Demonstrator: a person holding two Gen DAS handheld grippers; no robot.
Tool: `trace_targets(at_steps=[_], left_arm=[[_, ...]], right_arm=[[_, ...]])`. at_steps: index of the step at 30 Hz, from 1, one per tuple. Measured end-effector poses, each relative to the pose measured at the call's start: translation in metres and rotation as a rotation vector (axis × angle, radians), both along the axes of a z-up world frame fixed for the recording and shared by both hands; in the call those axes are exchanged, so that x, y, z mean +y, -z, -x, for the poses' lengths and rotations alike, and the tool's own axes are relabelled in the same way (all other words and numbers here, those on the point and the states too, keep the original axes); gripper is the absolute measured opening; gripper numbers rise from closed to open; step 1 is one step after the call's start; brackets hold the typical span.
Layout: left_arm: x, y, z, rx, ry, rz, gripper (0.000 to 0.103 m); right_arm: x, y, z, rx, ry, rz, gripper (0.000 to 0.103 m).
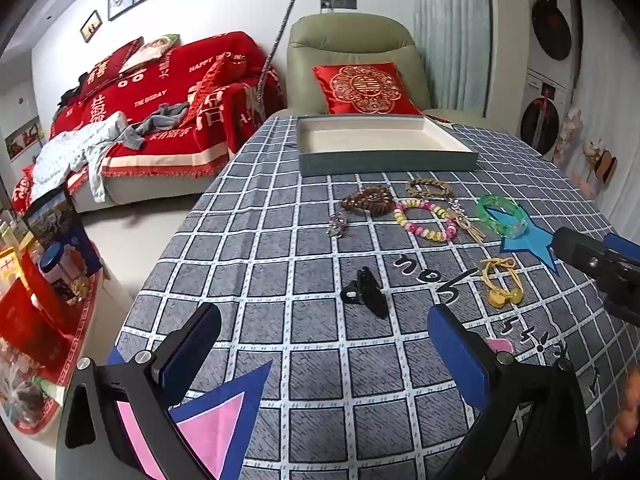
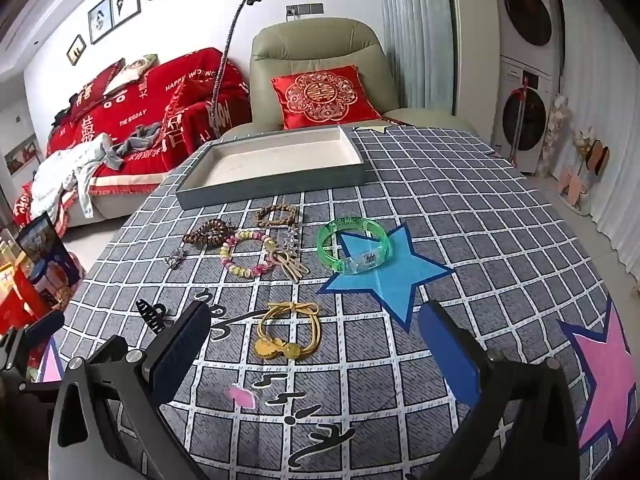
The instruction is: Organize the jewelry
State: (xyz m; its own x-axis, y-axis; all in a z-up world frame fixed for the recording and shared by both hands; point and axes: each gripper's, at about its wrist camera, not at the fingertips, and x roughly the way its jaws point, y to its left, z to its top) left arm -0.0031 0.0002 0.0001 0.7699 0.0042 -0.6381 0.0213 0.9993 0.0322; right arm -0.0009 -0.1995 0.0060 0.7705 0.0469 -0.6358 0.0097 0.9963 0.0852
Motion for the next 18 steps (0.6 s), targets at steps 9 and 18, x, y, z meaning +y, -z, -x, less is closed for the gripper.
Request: trace_targets(at_steps=[9, 18], left_arm=[[0.0049, -0.003, 0.0011, 0.017, -0.003, 0.007, 0.103], [0.0064, -0.0049, 0.0013, 0.018, -0.01, 0.019, 0.103]], right_arm=[[0.0014, -0.0042, 0.0031, -0.006, -0.007, 0.002, 0.103], [0.0025, -0.0052, 0.005, -0.018, -0.01, 0.001, 0.103]])
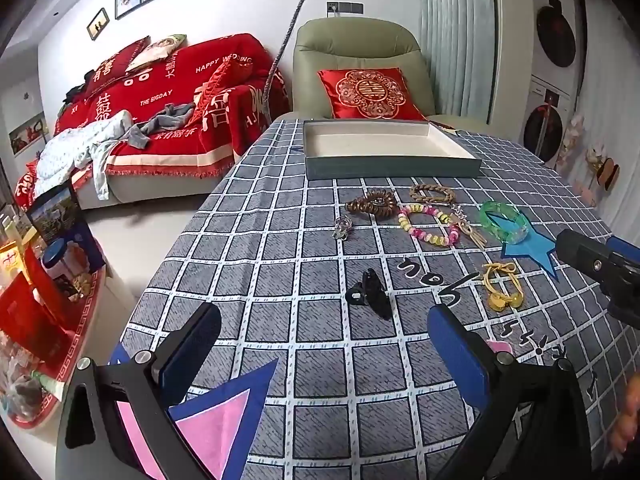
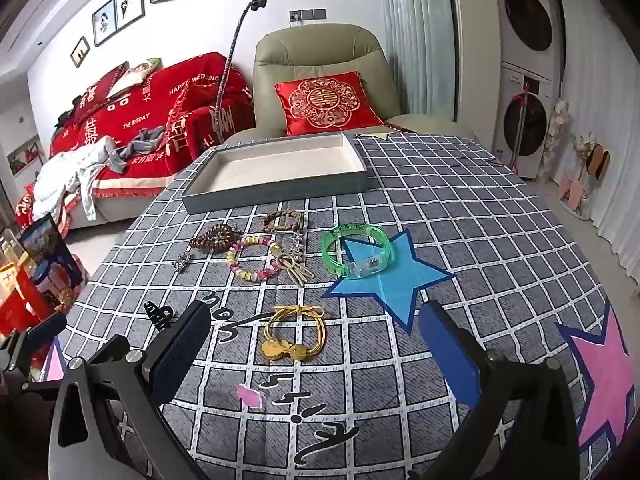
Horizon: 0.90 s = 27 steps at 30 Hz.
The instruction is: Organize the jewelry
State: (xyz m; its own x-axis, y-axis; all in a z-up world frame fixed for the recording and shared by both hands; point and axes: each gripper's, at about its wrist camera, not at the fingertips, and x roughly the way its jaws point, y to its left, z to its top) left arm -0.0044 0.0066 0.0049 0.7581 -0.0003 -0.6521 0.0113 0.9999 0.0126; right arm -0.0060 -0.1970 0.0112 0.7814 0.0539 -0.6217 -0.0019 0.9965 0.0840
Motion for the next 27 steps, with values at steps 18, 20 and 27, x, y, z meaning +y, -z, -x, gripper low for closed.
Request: trace_targets(at_steps=[18, 20, 27], left_arm=[[-0.0026, 0.0004, -0.0011, 0.0, 0.01, -0.002, 0.103], [-0.0027, 0.0001, -0.0011, 0.0, 0.011, -0.002, 0.103], [-0.0016, -0.0007, 0.0003, -0.001, 0.006, 0.006, 0.103]], right_arm=[[0.0026, -0.0024, -0.0002, -0.011, -0.008, 0.0, 0.103], [0.0025, -0.0028, -0.0004, -0.013, -0.008, -0.002, 0.103], [0.0026, -0.0033, -0.0004, -0.012, -0.007, -0.001, 0.103]])
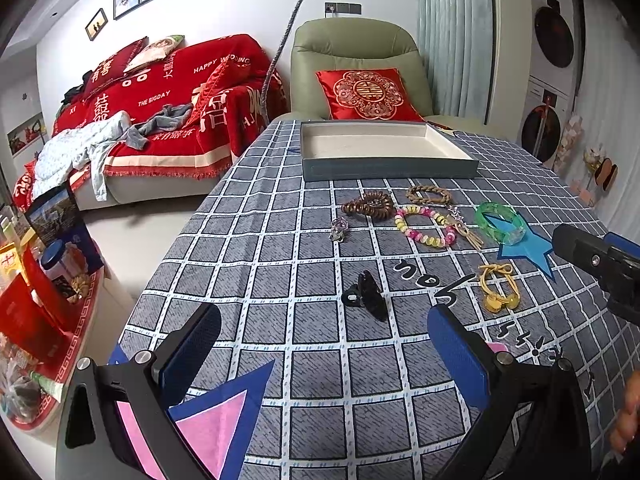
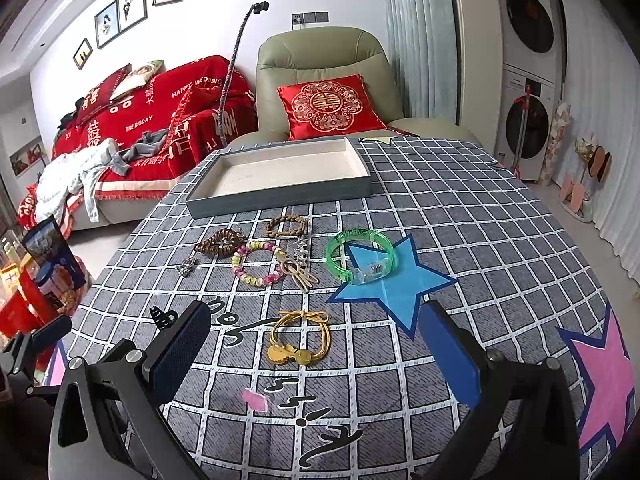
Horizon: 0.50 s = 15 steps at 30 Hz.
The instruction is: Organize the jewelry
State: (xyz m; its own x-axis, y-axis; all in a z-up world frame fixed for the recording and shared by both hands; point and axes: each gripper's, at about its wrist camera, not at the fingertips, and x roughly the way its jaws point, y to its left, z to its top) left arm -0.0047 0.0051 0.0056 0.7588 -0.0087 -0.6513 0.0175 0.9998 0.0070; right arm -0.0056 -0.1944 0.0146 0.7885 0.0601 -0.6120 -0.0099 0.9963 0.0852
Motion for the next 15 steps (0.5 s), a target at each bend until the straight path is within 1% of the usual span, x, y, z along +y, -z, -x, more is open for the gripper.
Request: trace_targets(at_steps=[15], left_arm=[[0.0009, 0.0012, 0.0002, 0.001, 0.0, 0.002, 0.103]], right_arm=[[0.0009, 0.0, -0.0001, 0.001, -0.003, 0.002, 0.103]])
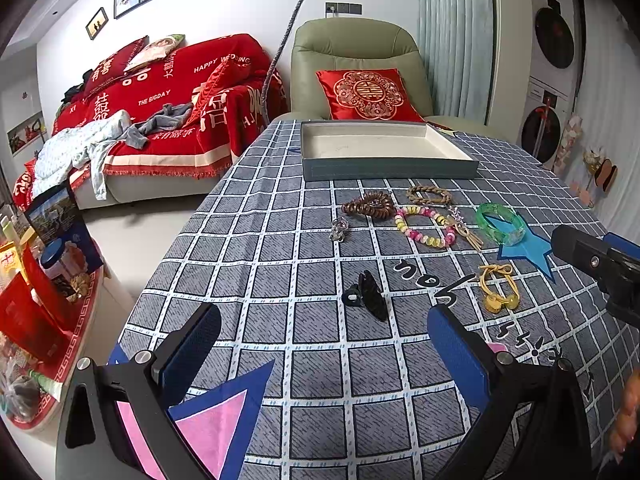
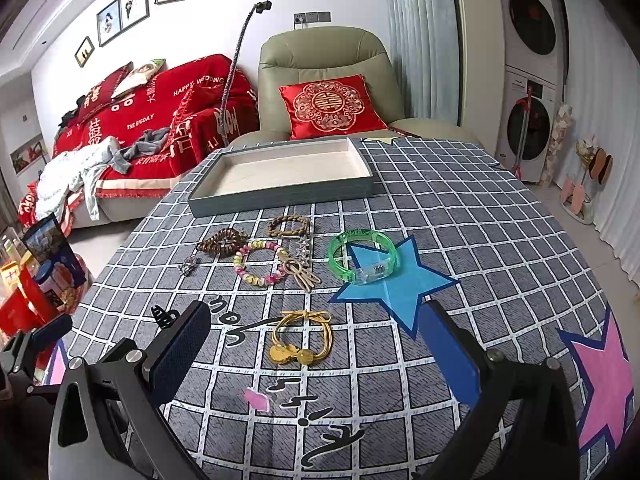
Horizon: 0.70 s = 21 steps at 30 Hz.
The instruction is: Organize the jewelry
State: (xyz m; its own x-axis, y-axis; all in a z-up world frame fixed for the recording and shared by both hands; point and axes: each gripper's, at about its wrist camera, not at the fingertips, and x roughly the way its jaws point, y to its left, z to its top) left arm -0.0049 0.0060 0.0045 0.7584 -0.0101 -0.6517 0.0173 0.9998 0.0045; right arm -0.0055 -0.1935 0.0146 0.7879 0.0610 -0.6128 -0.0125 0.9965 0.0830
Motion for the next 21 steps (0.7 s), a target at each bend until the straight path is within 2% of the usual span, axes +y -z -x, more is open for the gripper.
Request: trace_targets(at_steps=[21], left_arm=[[0.0014, -0.0012, 0.0011, -0.005, -0.002, 0.001, 0.103]], right_arm=[[0.0007, -0.0006, 0.0011, -0.001, -0.001, 0.0, 0.103]])
